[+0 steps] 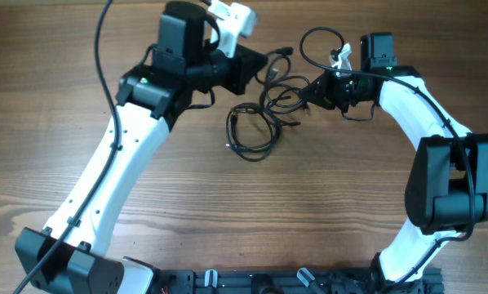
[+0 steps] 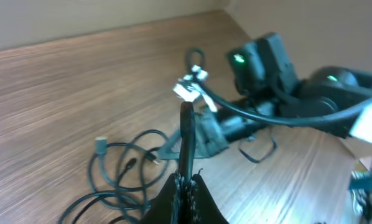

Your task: Untangle cables

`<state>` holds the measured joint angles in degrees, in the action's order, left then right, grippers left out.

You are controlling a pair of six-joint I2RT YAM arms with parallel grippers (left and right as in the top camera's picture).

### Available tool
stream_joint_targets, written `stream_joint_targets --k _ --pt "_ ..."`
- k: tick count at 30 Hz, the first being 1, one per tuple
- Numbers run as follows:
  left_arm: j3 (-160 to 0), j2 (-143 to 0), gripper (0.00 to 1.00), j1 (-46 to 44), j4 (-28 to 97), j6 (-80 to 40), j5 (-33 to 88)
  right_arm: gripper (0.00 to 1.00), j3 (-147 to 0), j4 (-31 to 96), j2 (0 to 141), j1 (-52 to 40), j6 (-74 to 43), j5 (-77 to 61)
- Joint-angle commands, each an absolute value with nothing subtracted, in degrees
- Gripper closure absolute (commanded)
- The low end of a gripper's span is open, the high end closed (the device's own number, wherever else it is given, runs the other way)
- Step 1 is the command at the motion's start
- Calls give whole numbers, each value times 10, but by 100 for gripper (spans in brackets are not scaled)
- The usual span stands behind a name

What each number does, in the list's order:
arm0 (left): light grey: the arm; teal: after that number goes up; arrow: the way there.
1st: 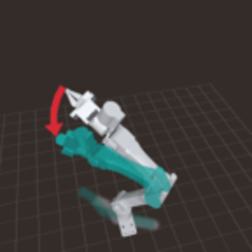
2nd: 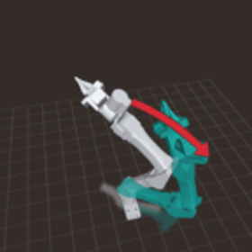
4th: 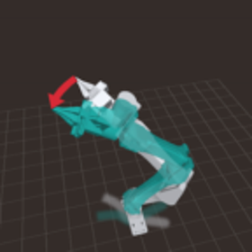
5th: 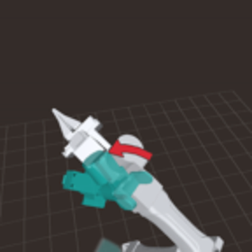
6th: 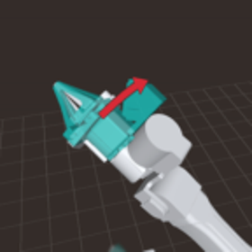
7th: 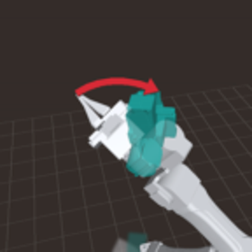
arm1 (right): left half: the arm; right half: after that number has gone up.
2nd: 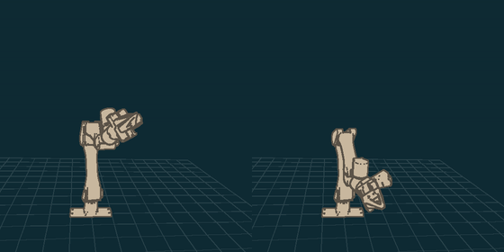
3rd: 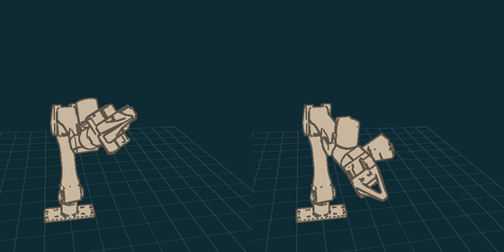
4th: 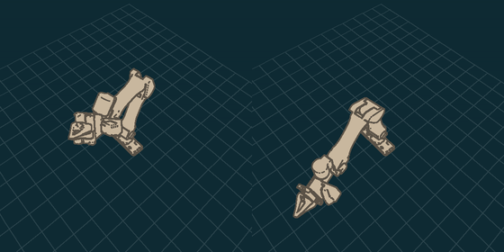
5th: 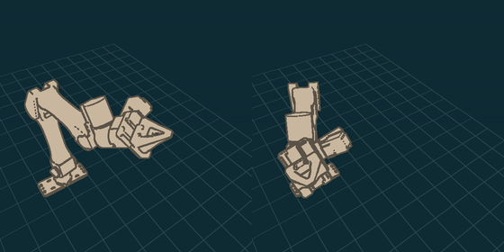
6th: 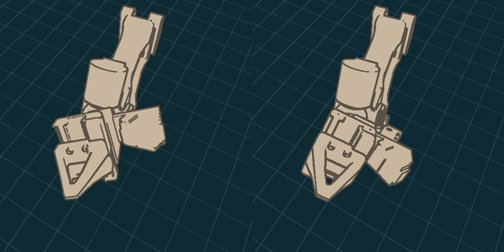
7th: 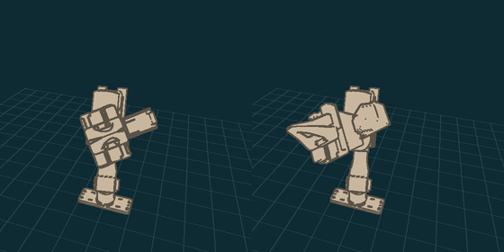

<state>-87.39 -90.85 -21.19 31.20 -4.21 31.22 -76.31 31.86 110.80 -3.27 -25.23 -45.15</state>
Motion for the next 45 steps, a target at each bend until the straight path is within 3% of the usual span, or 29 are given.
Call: stream_joint_targets --k 1,5,11,21,23,25,28,29,32,36,39,45 --pt "-900 -872 96 -149 308 -81 279 96 -764 322 1111 -32 -242 -441" --pt "-948 -799 96 -97 306 -88 273 95 -764 324 1112 -34 -249 -399" --pt "-998 -708 96 -9 220 -208 164 96 -764 366 1112 -34 -237 -344" --pt "-998 -708 96 190 158 -364 157 96 -764 451 1112 -34 -190 -270" --pt "-998 -713 96 204 162 -382 213 89 -764 455 1112 -34 -165 -291" --pt "-998 -720 96 199 185 -382 287 59 -768 457 1106 -34 -147 -305" --pt "-998 -733 96 169 258 -382 341 43 -787 457 1068 -34 -107 -344" --pt "-998 -739 96 150 286 -378 352 32 -798 458 1043 -36 -89 -361" --pt "-998 -747 96 113 314 -378 360 12 -821 455 974 -57 -59 -376" --pt "-998 -745 96 80 304 -420 367 5 -825 411 937 -120 -72 -382" --pt "-998 -741 96 79 302 -471 376 5 -824 368 944 -171 -57 -391" --pt "-998 -740 96 83 307 -522 459 16 -824 299 977 -269 73 -390"
